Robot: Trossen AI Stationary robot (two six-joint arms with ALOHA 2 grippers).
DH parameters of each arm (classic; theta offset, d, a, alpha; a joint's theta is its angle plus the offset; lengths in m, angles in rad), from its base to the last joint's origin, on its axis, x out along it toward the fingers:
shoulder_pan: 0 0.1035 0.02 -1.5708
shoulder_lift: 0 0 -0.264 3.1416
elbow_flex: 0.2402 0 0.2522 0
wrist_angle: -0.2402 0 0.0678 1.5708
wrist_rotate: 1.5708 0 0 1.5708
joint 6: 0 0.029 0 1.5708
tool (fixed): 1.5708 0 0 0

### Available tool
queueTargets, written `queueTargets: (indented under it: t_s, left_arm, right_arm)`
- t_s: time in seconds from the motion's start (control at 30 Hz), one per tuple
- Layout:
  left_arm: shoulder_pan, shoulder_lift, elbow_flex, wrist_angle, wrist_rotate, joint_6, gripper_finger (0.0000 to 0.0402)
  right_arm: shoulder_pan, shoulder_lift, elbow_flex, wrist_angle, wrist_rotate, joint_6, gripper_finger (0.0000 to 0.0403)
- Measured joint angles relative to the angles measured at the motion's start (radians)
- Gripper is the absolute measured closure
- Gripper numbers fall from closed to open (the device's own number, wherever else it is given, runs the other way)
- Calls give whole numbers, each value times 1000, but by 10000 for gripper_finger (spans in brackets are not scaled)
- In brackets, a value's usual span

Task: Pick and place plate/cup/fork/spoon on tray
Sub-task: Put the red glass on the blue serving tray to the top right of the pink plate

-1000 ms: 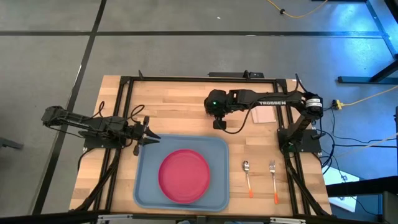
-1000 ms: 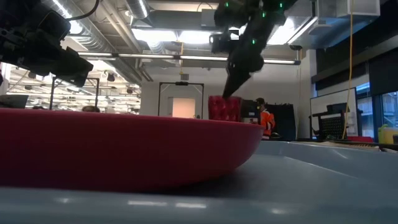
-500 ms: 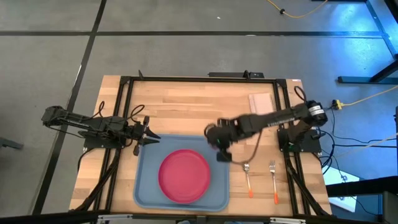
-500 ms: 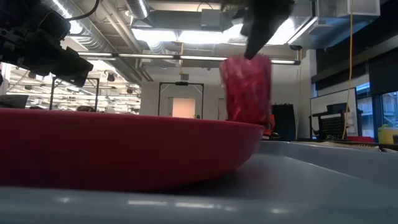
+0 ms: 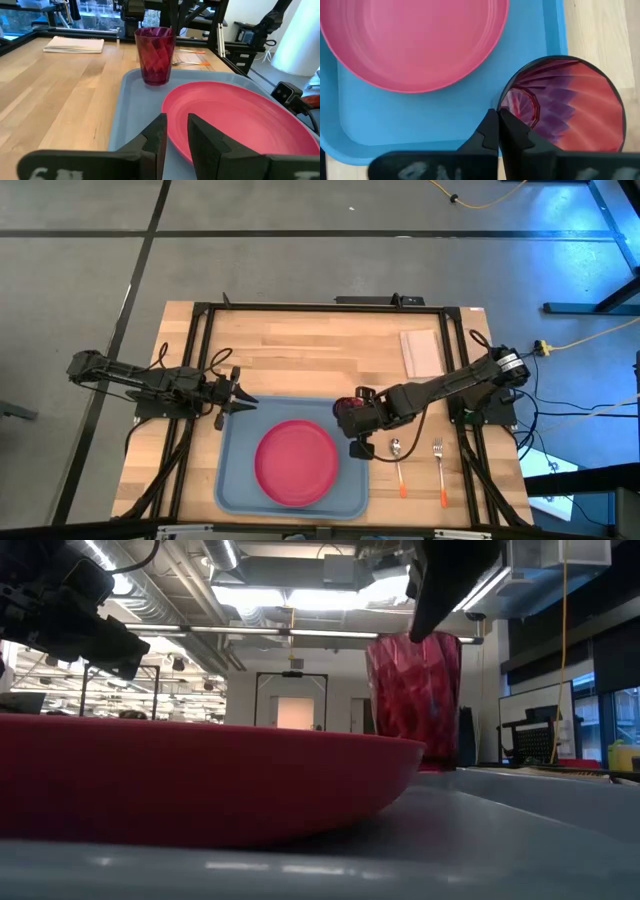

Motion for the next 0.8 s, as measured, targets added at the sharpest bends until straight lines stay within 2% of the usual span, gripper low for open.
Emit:
queueTargets:
  t_s: [0.5, 0.63, 0.8]
  left_arm:
    - [0, 0, 0, 0, 0, 0, 333]
    - [0, 0, 0, 0, 0, 0, 333]
    - [0, 0, 0, 0, 0, 0, 333]
  right_arm:
    - [-6, 48, -2, 49, -51, 1, 395]
    - [-10, 69, -1, 53, -60, -2, 381]
    - [-14, 72, -1, 66, -62, -3, 344]
